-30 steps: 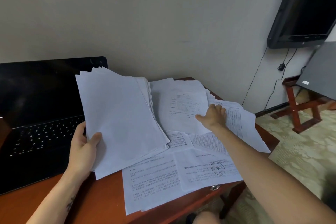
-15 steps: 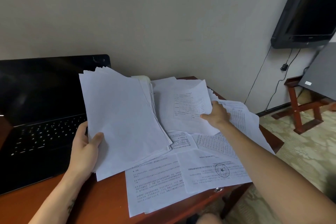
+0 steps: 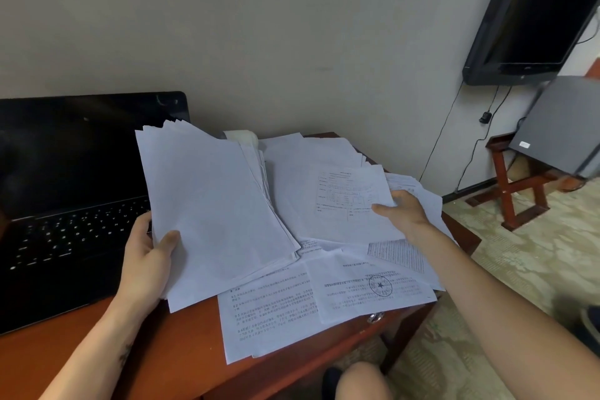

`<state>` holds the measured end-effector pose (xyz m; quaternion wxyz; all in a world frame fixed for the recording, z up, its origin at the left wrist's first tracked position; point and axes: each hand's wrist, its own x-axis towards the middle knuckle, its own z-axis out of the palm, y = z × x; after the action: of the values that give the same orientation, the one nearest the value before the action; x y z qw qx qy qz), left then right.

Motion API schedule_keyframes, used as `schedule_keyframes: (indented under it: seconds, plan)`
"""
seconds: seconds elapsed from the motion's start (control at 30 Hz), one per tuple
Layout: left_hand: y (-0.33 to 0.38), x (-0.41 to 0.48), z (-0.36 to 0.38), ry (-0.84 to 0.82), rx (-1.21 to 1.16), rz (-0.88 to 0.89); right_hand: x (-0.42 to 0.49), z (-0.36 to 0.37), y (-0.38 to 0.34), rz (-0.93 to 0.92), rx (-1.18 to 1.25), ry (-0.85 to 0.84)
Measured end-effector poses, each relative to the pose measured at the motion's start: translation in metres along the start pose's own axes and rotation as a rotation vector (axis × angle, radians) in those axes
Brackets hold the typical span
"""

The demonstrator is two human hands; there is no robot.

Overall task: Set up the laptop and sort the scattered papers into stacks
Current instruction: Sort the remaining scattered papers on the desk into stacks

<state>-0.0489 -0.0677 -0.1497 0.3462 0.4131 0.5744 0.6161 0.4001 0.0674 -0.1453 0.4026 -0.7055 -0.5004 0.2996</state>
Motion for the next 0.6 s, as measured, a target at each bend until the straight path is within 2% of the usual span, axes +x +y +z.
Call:
schedule_keyframes:
  seconds: [0.27, 0.43, 0.6]
  plan:
    - [0.004, -0.003, 0.002, -0.013, -0.01, -0.011, -0.022, -0.028, -0.001, -0.007, -0.24, -0.273]
    - [0.003, -0.003, 0.001, -0.027, 0.02, -0.011, -0.025, -0.018, -0.013, -0.097, -0.204, -0.336]
    - [0.001, -0.001, 0.0, -0.027, 0.035, -0.006, -0.026, -0.013, -0.015, 0.024, -0.097, -0.339]
